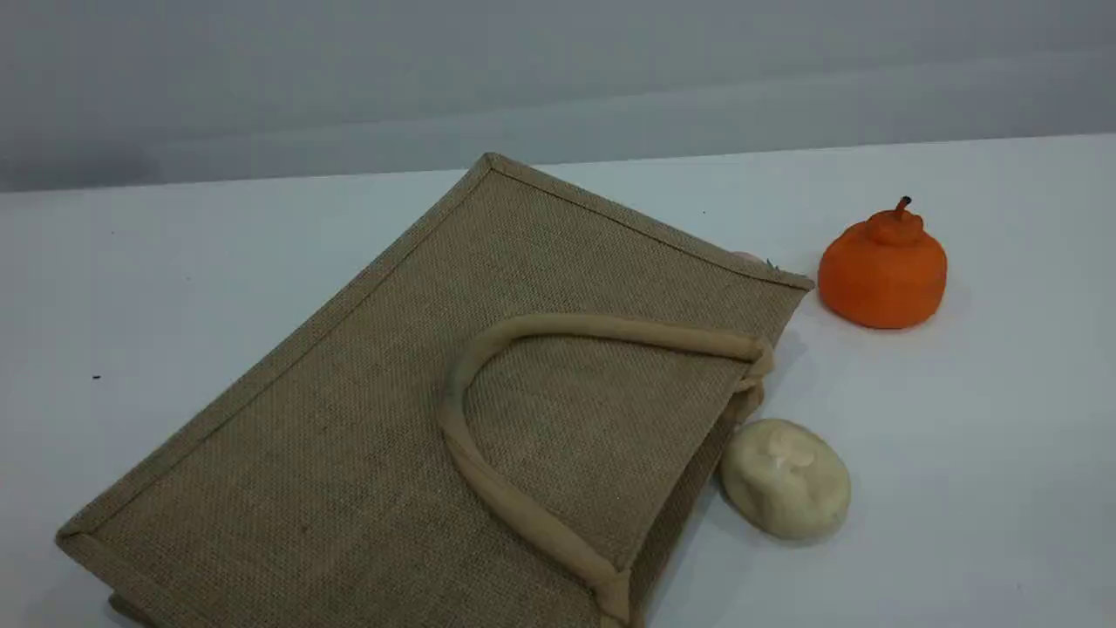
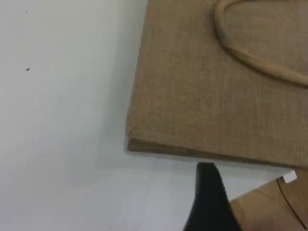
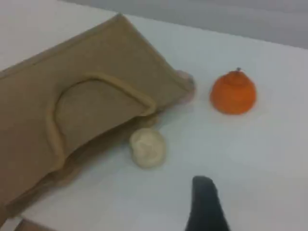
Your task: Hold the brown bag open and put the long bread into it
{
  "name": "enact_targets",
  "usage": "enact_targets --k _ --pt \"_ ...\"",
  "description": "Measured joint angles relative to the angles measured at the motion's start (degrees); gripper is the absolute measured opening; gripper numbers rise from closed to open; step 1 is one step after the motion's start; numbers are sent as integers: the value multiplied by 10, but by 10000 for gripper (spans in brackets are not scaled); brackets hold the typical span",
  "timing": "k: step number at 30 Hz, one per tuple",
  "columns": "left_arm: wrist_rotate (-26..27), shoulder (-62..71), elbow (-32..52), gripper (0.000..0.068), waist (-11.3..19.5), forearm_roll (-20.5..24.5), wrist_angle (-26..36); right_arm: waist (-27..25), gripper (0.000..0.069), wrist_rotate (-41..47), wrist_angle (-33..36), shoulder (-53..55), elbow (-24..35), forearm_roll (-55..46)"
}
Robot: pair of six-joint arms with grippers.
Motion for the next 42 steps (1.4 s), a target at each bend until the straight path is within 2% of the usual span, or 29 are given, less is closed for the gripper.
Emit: enact_targets --k 11,18,22,28,31,42 --pt "0 0 -1 420 0 0 1 -173 405 0 0 0 0 0" --pt "0 0 -1 420 5 0 1 -180 405 0 0 0 0 0" --pt "1 0 -1 420 45 0 1 -165 405 0 1 0 0 0" --pt "1 -11 -1 420 167 0 1 -164 405 0 1 0 0 0" --pt "1 -34 -1 420 207 0 1 -165 405 0 1 0 0 0" --pt "1 -113 -1 420 212 0 1 -166 405 0 1 0 0 0"
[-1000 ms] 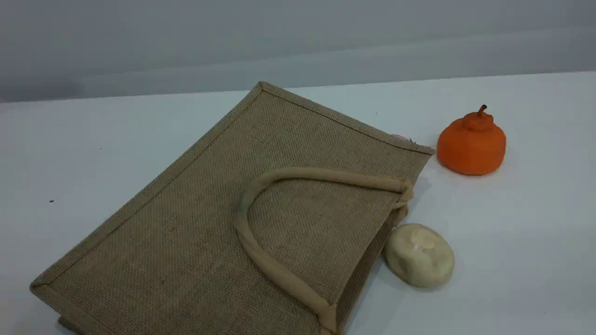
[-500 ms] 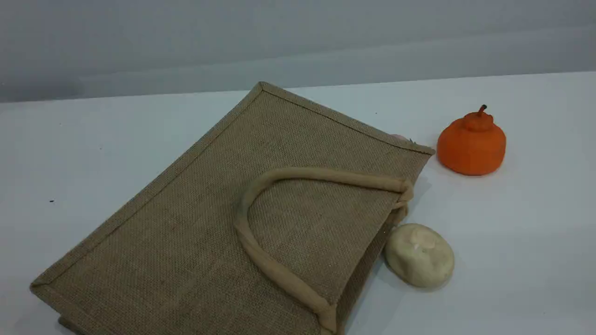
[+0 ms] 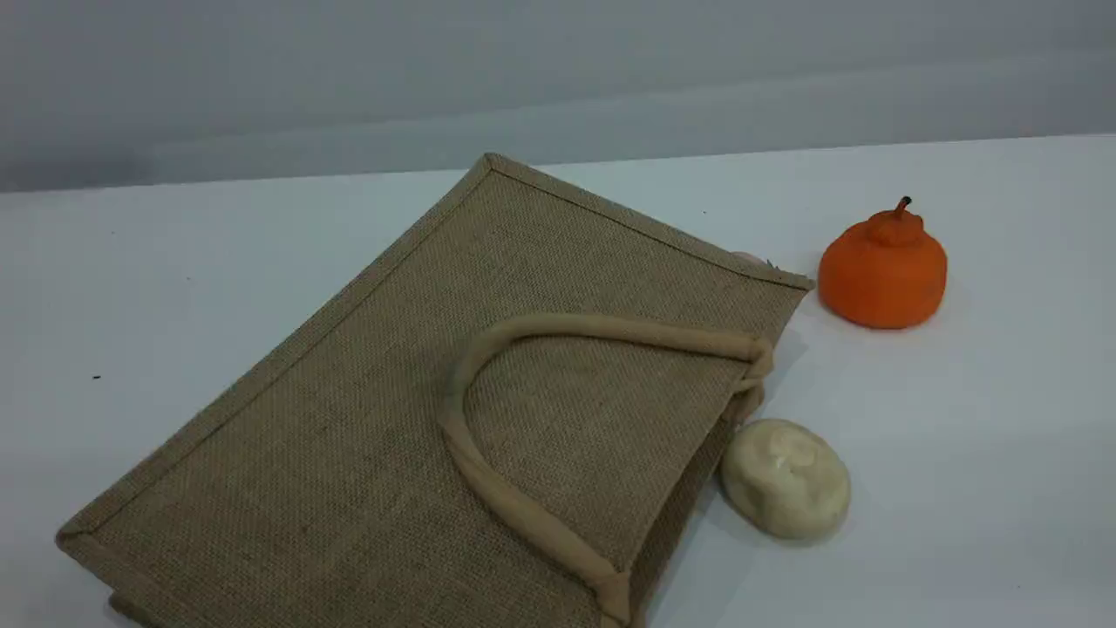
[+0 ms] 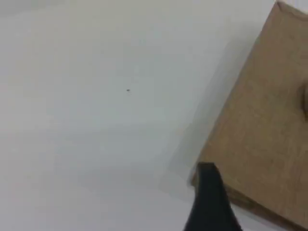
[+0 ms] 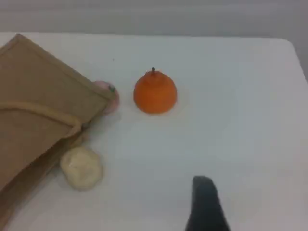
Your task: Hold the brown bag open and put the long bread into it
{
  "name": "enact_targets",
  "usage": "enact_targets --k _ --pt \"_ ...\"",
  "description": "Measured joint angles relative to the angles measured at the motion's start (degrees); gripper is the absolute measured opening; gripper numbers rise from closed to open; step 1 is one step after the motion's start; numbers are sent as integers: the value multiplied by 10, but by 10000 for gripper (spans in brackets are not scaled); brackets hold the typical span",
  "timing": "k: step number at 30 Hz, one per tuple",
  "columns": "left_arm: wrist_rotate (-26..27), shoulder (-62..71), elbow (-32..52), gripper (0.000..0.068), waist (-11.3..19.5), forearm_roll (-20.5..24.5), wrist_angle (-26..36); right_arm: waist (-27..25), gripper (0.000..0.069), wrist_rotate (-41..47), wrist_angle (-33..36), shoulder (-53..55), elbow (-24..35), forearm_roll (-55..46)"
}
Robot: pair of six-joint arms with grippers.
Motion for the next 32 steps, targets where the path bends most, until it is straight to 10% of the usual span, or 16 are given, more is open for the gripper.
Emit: enact_targets --k 32 --pt "-1 -10 0 420 -1 0 0 0 405 0 0 0 0 0"
